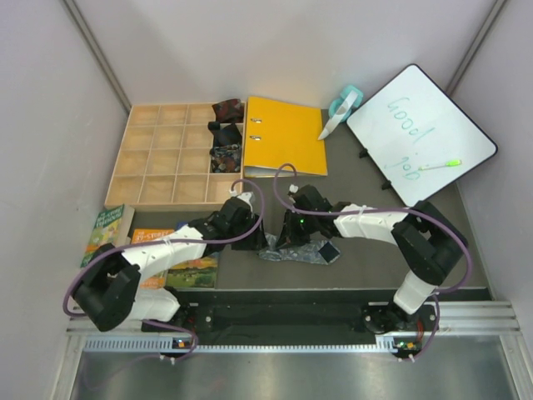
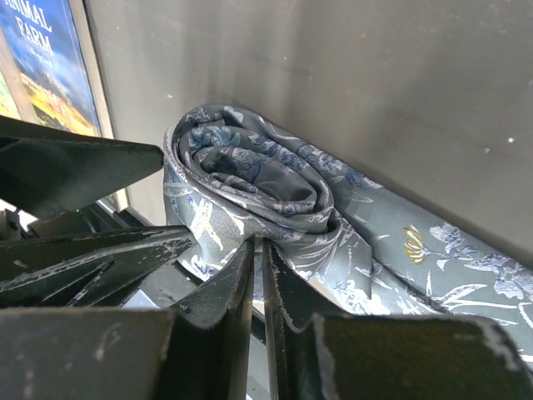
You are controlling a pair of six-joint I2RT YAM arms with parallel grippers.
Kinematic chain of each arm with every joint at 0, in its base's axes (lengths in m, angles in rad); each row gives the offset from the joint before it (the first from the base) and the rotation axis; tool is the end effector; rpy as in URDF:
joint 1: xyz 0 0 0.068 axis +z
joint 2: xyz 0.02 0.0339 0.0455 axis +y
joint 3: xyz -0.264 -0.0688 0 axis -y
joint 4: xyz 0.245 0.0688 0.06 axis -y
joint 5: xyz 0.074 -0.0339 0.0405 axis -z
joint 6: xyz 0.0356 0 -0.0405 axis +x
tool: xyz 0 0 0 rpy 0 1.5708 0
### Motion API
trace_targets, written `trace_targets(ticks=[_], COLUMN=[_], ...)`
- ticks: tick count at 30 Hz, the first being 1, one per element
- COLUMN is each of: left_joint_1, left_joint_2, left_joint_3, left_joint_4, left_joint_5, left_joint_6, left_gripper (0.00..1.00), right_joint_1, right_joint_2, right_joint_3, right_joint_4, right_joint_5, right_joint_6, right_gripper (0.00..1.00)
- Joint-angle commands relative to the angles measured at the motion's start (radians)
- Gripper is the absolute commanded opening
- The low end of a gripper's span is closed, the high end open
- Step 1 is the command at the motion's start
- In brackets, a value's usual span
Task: Roll the ties
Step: Roll the tie at the center of the board.
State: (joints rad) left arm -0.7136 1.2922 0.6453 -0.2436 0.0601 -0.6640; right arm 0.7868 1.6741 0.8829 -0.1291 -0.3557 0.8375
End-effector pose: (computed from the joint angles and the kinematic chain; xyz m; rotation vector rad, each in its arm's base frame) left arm 0.1861 -0.1639 0.1824 0.0914 2.5782 -0.6401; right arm 0.2222 0.2404 0.1586 -0.0975 2.7688 1.0188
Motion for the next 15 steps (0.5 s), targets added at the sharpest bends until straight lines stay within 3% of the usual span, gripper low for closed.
trace_targets(ticks=[1,8,15], left_joint_1=[0.006,0.008,0.008], left_joint_2=[0.038,0.074,0.110], left_joint_3=[-0.013,-0.061,-0.093], left_joint_4=[0.110,0.196,0.269], left_joint_5=[0.047,0.107,0.156], left_joint_6=[0.007,-0.032,-0.071], left_gripper=[0.59,0.56,0.46], right_joint_1=[-0.008,-0.011,-0.012], right_joint_2=[0.010,0.021,0.033], right_joint_3=[-0.030,-0.053,-0.065], right_joint_4=[0.003,0.023,0.031], right_joint_5=[0.047,0.052,0.060], right_joint_6=[-0.026,-0.026,-0.028], right_gripper=[0.10,0.10,0.09])
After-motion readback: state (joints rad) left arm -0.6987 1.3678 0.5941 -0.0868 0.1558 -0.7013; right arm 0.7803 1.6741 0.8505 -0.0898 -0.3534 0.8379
